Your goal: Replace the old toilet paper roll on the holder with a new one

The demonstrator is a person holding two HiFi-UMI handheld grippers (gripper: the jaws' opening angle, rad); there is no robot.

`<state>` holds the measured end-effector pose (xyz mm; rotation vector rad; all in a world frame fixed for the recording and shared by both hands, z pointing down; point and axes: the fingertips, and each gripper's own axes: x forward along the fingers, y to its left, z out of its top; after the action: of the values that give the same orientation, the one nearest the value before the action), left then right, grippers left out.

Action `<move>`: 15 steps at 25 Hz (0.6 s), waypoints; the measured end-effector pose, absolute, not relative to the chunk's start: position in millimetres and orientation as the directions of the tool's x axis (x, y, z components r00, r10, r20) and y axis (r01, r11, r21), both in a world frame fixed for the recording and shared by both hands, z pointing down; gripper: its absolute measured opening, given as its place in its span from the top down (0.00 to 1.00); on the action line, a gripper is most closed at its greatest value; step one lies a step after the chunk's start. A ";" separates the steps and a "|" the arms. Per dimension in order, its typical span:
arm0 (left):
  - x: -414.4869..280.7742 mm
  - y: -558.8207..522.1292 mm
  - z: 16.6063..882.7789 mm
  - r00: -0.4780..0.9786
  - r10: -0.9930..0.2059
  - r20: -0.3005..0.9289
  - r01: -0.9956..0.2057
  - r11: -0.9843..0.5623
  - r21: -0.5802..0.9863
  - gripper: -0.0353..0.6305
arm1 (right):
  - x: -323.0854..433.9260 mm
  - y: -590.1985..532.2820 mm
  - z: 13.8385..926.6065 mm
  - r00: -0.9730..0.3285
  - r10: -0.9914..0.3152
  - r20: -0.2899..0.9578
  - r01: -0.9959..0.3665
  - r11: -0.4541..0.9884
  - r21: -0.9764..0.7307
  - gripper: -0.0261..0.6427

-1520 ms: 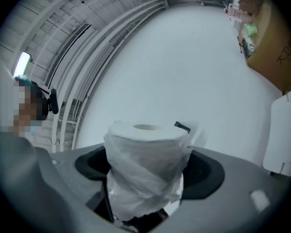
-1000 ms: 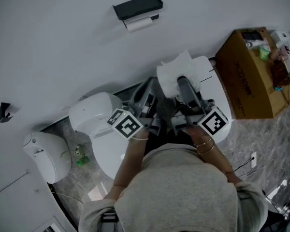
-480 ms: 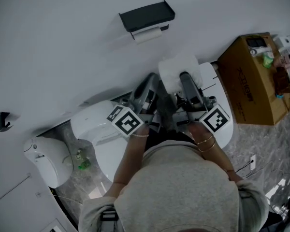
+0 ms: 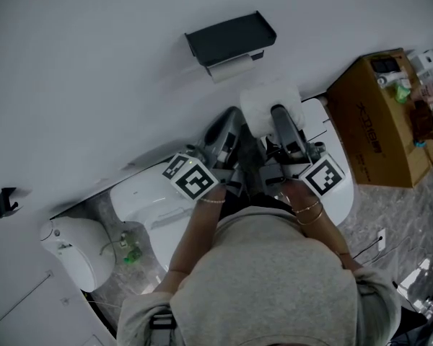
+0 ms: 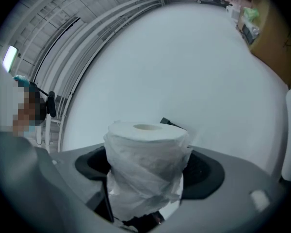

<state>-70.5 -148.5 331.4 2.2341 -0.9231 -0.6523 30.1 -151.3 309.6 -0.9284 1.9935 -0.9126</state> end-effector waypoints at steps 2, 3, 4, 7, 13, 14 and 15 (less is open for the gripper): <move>-72.1 -153.0 332.9 0.645 -0.737 -0.202 -0.425 -0.565 0.707 0.93 | 25.2 -155.8 310.9 -0.456 -0.831 -0.319 -0.305 0.482 -0.821 0.32; -75.0 -154.6 334.1 0.651 -0.732 -0.202 -0.418 -0.568 0.709 0.93 | 20.9 -157.3 311.8 -0.453 -0.833 -0.317 -0.308 0.480 -0.821 0.32; -78.0 -155.8 335.1 0.656 -0.727 -0.203 -0.412 -0.570 0.711 0.93 | 16.7 -158.3 312.6 -0.449 -0.835 -0.317 -0.311 0.478 -0.821 0.32; -81.2 -157.6 336.5 0.665 -0.718 -0.205 -0.401 -0.575 0.713 0.93 | 12.9 -159.6 315.1 -0.439 -0.841 -0.315 -0.315 0.473 -0.823 0.32; -82.7 -159.2 342.5 0.660 -0.724 -0.202 -0.396 -0.564 0.725 0.93 | 14.1 -159.5 321.2 -0.439 -0.848 -0.296 -0.322 0.456 -0.830 0.32; -82.9 -159.3 343.5 0.660 -0.724 -0.202 -0.395 -0.562 0.726 0.93 | 14.2 -159.3 321.5 -0.438 -0.849 -0.295 -0.324 0.455 -0.830 0.32; -83.0 -159.3 344.4 0.660 -0.724 -0.201 -0.394 -0.562 0.727 0.93 | 14.6 -159.0 321.8 -0.437 -0.850 -0.295 -0.325 0.454 -0.829 0.32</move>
<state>-83.0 -159.3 344.4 2.2156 -0.8613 -0.6479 14.6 -159.0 321.8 -0.9808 1.9745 -0.9143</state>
